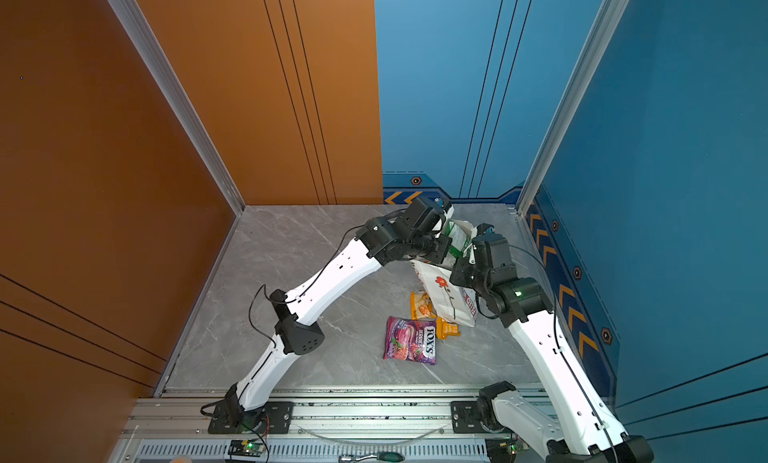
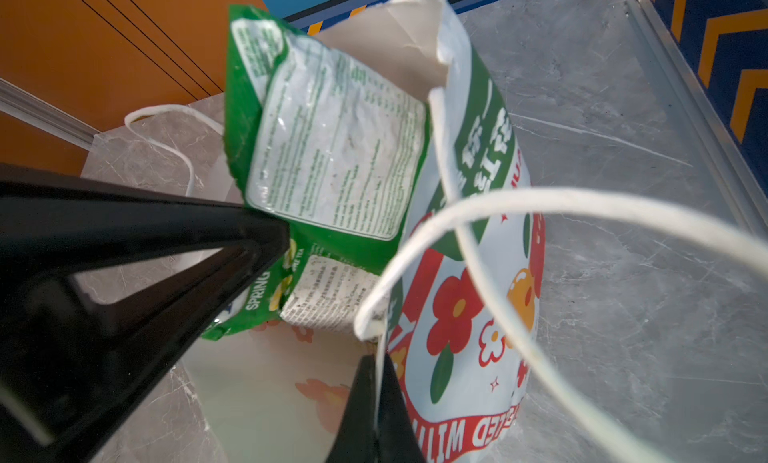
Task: Place the snacks into the paper bag
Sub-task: 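Lower the green chip bag into the paper bag and open the left gripper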
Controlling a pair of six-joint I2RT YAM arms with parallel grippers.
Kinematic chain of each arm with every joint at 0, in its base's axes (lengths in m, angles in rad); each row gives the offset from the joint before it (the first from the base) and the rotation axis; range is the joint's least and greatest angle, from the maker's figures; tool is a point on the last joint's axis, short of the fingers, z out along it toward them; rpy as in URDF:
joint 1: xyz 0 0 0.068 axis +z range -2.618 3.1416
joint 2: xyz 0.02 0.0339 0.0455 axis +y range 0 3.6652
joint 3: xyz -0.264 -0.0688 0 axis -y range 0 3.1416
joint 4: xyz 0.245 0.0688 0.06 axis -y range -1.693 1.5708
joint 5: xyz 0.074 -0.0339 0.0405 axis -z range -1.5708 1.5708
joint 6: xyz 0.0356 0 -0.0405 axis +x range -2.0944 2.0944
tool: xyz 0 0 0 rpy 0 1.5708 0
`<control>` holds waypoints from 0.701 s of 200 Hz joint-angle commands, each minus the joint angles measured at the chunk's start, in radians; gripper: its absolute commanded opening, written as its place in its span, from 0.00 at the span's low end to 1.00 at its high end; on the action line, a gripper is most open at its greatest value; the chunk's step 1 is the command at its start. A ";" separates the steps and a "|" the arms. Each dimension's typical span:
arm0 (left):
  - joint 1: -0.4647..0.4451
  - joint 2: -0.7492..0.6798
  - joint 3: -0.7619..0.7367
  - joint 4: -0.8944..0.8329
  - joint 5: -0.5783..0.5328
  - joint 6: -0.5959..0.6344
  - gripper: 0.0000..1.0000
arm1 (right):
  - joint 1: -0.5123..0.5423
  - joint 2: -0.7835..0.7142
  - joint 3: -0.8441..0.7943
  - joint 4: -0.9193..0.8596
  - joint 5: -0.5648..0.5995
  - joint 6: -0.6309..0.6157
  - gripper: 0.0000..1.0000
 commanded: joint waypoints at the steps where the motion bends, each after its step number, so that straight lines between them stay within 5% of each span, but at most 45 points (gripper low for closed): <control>1: 0.002 0.023 0.040 0.059 0.121 -0.023 0.00 | 0.025 0.001 0.034 0.047 0.017 -0.012 0.00; 31: 0.003 0.038 0.039 0.089 0.158 -0.035 0.01 | 0.027 -0.010 0.027 0.038 0.056 -0.017 0.00; 81: 0.003 0.001 0.008 0.105 0.153 -0.032 0.38 | 0.017 -0.022 0.009 0.020 0.103 -0.017 0.00; 140: 0.005 -0.232 -0.240 0.105 -0.040 0.046 0.59 | -0.023 -0.045 -0.007 0.005 0.100 -0.020 0.00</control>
